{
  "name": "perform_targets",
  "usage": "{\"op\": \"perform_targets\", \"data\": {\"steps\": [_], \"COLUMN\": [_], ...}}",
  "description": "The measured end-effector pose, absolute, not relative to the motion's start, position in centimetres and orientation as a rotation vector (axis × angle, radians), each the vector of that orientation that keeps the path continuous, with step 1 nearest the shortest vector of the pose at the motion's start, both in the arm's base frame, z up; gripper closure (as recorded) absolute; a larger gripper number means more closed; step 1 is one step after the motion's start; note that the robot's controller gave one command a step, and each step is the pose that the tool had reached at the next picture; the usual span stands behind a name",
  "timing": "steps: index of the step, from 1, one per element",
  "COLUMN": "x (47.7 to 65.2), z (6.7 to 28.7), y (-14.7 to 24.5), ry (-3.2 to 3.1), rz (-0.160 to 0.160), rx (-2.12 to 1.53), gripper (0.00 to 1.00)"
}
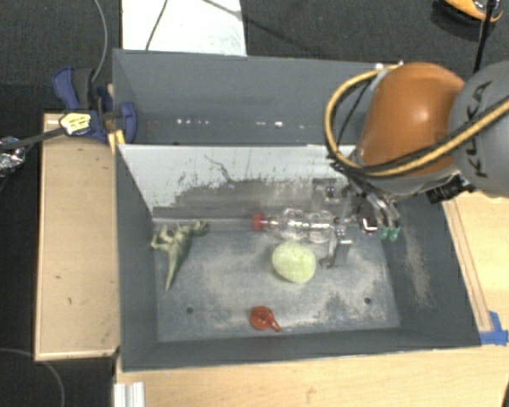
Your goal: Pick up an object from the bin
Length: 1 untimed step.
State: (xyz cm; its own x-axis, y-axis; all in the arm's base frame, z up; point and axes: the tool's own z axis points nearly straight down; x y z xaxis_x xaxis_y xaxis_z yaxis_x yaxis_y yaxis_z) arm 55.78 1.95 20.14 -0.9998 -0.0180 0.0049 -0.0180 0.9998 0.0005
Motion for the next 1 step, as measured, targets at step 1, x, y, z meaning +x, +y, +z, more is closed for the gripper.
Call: {"op": "perform_targets", "data": {"steps": [1], "x": [55.91], "z": [20.61], "y": [1.94], "ry": [-3.145], "rz": [-0.001], "rx": [0.028], "gripper": [0.0]}}
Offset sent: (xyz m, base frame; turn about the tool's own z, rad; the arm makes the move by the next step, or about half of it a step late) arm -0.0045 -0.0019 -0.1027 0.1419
